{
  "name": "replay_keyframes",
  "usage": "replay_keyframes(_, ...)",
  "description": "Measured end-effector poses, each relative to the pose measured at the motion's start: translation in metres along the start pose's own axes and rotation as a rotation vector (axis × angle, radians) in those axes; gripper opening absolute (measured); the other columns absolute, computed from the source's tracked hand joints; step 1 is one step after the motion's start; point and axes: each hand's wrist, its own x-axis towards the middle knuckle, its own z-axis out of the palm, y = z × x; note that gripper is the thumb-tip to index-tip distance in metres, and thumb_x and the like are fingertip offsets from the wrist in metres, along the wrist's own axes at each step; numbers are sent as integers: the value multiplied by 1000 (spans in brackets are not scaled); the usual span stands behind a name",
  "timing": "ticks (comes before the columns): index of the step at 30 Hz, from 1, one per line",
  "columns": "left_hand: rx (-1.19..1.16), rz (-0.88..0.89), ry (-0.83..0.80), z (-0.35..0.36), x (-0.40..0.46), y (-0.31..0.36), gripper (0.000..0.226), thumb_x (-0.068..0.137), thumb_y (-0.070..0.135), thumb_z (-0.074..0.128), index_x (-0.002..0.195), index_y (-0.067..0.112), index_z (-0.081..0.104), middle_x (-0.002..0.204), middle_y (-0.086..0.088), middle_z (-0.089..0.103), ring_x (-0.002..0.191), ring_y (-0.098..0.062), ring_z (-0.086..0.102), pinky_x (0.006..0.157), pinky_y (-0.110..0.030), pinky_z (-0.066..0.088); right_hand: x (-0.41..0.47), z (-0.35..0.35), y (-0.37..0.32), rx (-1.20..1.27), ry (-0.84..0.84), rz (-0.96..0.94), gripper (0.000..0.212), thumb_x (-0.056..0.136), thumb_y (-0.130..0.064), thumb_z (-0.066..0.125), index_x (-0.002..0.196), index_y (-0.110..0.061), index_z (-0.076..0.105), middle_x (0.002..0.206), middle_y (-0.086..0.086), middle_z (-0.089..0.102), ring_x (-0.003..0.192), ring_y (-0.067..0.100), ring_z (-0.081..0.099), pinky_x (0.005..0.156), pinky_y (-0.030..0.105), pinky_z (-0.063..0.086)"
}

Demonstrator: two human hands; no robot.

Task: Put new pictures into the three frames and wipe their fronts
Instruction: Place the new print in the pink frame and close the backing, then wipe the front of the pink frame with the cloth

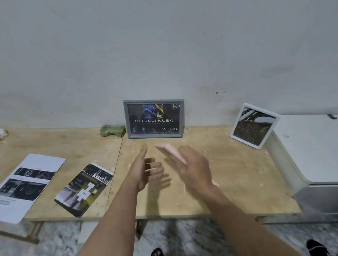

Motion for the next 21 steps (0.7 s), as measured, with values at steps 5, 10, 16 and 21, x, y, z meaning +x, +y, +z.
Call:
replay_keyframes(5, 29, 96, 172, -6, -1, 27, 22, 80, 3, 68, 100, -7, 70, 86, -22, 69, 66, -31, 65, 60, -36, 53, -9, 17, -13, -128, -226, -409, 31, 82, -51, 57, 100, -26, 57, 95, 1, 56, 87, 25, 54, 71, 34, 41)
replay_keyframes(10, -6, 97, 149, -47, -7, 23, 17, 89, -2, 59, 101, -6, 70, 91, -21, 69, 80, -33, 62, 80, -43, 55, -3, 23, 0, -185, -330, 250, 75, 81, -79, 26, 143, -36, 27, 142, 4, 28, 128, 25, 29, 103, 44, 29)
replay_keyframes(16, -135, 129, 82, -86, -2, 17, 24, 97, 5, 53, 116, 0, 67, 111, -24, 68, 100, -37, 64, 94, -56, 54, 28, 47, -2, 69, -338, 665, 62, 98, -57, 23, 110, -14, 66, 107, 15, 66, 98, 33, 60, 72, 34, 37)
replay_keyframes(21, -112, 130, 208, -127, 21, 23, 25, 99, 11, 54, 119, -1, 65, 104, -23, 74, 90, -38, 72, 81, -55, 59, 46, 102, -29, 85, -342, 642, 64, 98, -55, 25, 96, -7, 67, 94, 17, 67, 87, 33, 61, 69, 34, 39)
